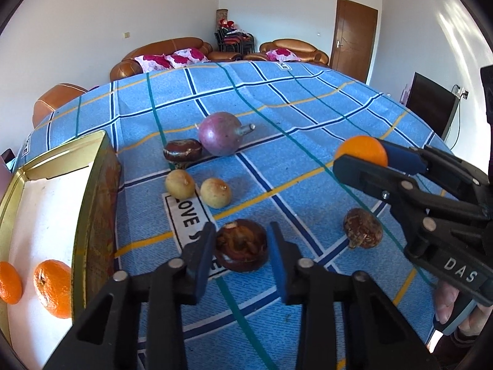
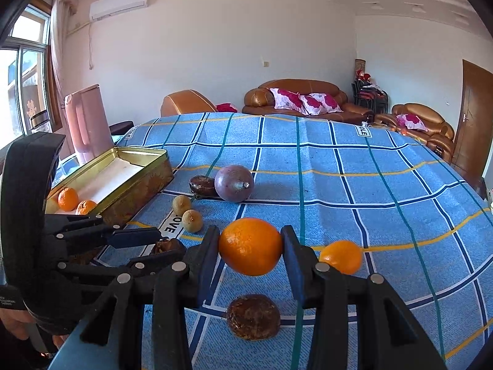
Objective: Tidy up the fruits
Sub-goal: 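Close the left gripper on the dark brown mangosteen while the right lifts its orange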
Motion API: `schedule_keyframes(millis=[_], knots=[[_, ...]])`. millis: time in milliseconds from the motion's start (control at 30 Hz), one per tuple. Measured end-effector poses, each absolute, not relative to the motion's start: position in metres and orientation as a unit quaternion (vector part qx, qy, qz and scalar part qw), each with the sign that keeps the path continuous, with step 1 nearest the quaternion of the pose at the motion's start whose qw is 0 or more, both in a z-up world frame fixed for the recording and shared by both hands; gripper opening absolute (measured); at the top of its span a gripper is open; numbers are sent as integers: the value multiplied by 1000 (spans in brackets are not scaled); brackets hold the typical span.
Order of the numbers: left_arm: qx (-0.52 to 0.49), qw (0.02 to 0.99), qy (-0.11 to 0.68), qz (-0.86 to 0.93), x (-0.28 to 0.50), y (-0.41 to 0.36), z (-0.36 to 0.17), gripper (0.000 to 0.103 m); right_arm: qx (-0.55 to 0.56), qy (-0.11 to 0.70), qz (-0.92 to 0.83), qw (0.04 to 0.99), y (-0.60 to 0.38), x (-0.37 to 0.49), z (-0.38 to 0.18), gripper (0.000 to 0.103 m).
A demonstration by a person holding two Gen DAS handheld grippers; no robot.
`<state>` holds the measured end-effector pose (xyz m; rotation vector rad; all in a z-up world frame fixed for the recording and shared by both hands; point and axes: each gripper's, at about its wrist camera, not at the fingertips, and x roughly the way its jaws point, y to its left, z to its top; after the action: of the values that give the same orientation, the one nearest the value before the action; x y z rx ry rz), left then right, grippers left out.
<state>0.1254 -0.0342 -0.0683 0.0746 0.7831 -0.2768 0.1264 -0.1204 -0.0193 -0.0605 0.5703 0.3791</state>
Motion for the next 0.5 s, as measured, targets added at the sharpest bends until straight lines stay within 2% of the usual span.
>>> schedule_keyframes(millis=[233,267,300,367,433,500], knots=[[33,914,381,-136,126,-33,-67,28,-31,279,187,942,-120,126,-19,43],[36,913,382,-135,126,-34,-68,34,-32,278,186,942,-119,126,-19,43],[41,912,386,-135,128,-36,-69,47,-32,279,186,942,-119,126,-19,43],[60,903,402,-137,132,-45,-74,57,-32,277,186,942,-120,126,-19,43],[78,897,414,-134,134,-52,-79,57,-31,278,186,942,-121,126,-19,43],[83,896,416,-131,134,-54,-81,52,-30,278,187,942,-121,127,-19,43]])
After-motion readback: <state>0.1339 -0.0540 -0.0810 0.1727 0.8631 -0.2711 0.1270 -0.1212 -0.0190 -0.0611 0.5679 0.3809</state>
